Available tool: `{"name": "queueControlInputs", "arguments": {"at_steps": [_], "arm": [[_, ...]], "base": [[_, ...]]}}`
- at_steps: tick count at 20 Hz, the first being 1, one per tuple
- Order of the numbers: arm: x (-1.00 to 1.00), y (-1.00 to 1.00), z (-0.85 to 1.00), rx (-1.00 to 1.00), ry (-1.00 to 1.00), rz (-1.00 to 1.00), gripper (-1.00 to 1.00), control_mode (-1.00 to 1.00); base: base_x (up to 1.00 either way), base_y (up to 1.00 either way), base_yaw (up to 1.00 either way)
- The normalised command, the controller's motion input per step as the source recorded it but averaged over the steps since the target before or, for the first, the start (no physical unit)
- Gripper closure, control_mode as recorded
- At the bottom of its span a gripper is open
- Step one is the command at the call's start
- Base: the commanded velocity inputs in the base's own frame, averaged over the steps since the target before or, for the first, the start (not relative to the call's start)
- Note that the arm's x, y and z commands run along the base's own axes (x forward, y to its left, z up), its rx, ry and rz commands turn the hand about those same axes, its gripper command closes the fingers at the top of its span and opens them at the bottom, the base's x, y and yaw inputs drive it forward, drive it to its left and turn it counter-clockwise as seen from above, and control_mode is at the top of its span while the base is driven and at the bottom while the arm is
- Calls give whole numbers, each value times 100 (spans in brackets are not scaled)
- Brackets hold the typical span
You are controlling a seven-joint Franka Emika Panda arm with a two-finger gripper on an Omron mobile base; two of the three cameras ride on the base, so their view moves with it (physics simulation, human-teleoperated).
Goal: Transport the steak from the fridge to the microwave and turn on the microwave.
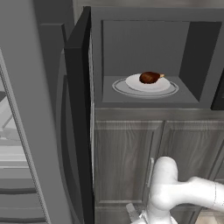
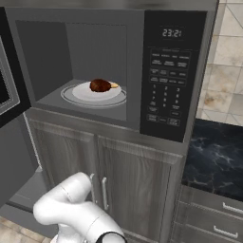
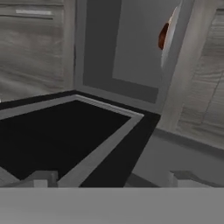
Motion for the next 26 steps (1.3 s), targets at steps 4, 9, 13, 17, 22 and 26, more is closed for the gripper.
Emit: {"name": "queueControlInputs", "arguments": {"at_steps": [4,9,13,17,22,26], "arm": [[6,31,-9,-8,-6,0,-100,-100],[0,12,-25,-14,-19,0,-100,-100],[0,6,-21,-13,-21,0,-100,-100],[12,18,-12,-11,-20,0,-100,-100],[17,21,-14,-10,-17,0,-100,-100],[19,25,-8,-6,-13,0,-100,-100]], "base": [[0,0,0],[0,0,0],[0,0,0],[0,0,0],[0,0,0],[0,0,0]]}}
